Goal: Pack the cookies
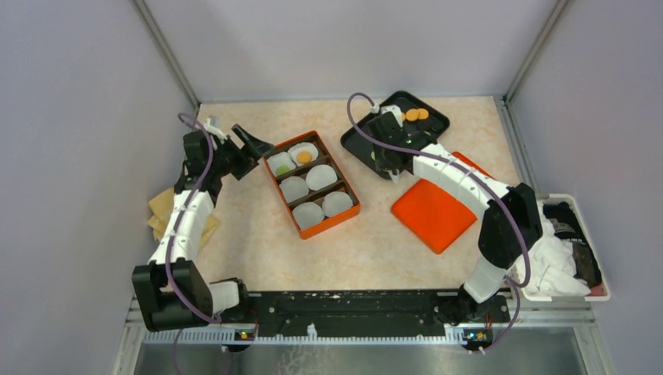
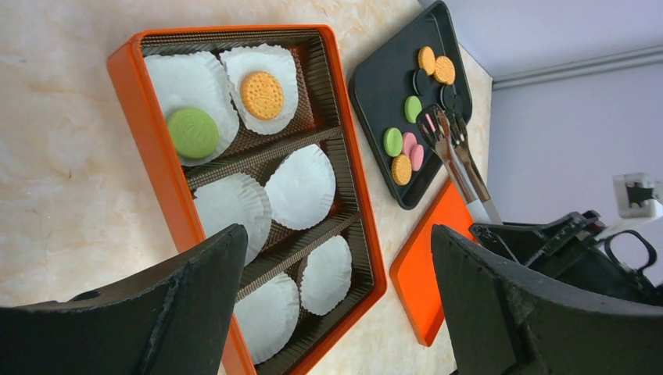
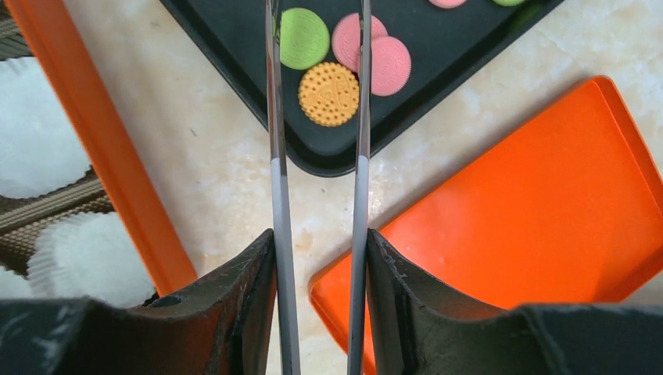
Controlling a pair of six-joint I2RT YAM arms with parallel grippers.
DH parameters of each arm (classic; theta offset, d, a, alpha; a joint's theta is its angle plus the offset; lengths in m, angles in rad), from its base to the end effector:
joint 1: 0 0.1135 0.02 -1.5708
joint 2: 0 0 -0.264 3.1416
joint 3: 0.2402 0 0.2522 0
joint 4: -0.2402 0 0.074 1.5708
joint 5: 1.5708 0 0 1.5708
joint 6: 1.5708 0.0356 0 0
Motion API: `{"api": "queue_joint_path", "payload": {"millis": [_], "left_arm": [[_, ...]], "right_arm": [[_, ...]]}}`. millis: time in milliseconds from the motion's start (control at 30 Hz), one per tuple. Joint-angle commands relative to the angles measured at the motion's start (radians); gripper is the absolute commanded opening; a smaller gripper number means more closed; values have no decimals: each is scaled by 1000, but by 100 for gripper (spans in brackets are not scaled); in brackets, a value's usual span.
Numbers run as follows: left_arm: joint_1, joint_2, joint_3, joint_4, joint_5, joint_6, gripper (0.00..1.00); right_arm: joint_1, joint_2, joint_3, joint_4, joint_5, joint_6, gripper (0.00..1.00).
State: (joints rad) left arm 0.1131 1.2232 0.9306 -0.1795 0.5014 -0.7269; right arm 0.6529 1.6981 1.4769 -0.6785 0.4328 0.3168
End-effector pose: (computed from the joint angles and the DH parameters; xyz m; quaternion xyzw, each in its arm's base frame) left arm 0.2758 0.0141 0.3007 -0.2186 0.8072 -0.3545 0.4183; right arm 0.3044 0.2140 0.2969 -0.0845 0.9210 -0.0295 0.3790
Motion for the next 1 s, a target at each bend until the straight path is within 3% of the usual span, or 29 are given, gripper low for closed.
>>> {"api": "queue_joint_path", "payload": {"millis": [0,367,967], "left_arm": [[-12,6,28,46,34,17,93],[-12,7,31,37,21,23,93],[-11,28,34,32,16,22,92]], "right_arm": [[-33,-43,-20,78,0,27,41],[-121,44,-71,122,-14,43,41],[-185,163,14,135,-122,68,42]]}}
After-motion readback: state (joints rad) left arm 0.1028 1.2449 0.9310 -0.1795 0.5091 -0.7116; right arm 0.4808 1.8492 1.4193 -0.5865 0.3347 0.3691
